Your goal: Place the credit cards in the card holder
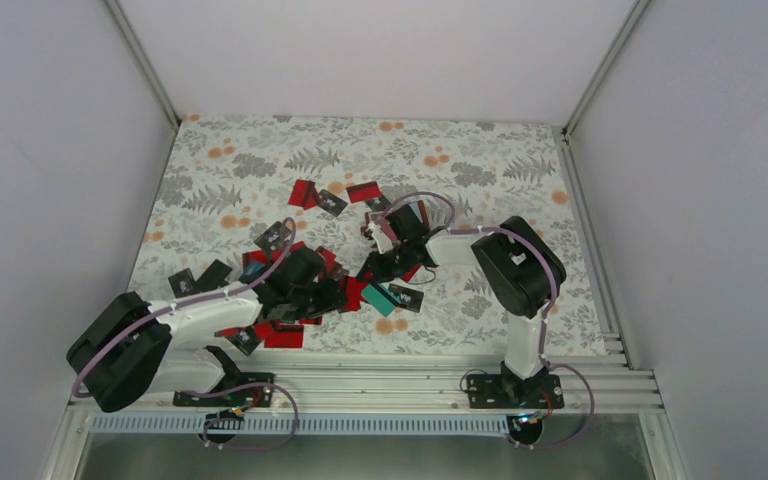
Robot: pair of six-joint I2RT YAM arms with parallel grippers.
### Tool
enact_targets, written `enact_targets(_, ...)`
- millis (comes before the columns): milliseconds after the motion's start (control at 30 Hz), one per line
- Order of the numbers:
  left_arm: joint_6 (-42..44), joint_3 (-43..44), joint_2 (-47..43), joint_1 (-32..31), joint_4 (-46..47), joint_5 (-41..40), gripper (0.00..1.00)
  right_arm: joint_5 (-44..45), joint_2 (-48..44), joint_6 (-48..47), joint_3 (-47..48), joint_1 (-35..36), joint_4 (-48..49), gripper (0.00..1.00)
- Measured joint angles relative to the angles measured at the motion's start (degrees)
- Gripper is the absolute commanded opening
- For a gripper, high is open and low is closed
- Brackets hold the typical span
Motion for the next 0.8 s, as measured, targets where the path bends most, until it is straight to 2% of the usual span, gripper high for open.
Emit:
enact_targets(267,-0.1,0.8,0.9,0.0,-5.0,-0.8,0.47,0.0,-0.2,0.3,-0.8,0.0,1.3,0.05)
enact_targets(800,-5.1,-2.2,3.1,0.0,5.5,2.7,0.47,-0.7,-0.8,1.7,-4.2,0.0,6.7,0.05)
